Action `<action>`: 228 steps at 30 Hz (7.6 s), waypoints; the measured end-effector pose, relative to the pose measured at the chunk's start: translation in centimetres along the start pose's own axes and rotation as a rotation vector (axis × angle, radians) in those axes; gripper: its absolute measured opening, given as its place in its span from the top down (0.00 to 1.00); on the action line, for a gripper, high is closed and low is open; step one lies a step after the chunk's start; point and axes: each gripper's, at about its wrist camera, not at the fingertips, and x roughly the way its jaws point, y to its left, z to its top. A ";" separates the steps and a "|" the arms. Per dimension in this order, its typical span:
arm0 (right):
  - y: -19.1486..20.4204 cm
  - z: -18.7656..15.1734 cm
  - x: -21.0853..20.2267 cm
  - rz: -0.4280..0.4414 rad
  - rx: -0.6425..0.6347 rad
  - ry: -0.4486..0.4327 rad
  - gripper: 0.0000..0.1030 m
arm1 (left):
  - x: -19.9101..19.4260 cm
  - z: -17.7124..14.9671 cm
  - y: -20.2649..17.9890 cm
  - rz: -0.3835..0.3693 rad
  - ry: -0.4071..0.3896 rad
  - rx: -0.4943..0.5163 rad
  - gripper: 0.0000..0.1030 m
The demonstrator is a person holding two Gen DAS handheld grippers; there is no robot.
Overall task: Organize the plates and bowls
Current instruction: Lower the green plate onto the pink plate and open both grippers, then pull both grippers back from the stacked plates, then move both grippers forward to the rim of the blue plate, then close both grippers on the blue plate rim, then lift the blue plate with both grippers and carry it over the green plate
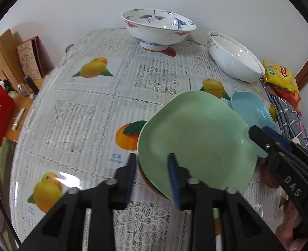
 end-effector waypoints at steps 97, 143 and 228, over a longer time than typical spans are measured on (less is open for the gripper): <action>-8.2 -14.5 -18.9 -0.173 0.188 -0.116 0.43 | -11.5 -7.6 -9.5 -0.152 -0.142 0.226 0.54; -12.2 3.3 2.0 -0.099 0.075 0.040 0.59 | 4.6 7.5 -14.0 -0.075 -0.012 0.166 0.55; -4.8 -5.9 -12.9 -0.013 0.155 -0.094 0.90 | -10.4 -3.0 -6.0 -0.127 -0.144 0.130 0.88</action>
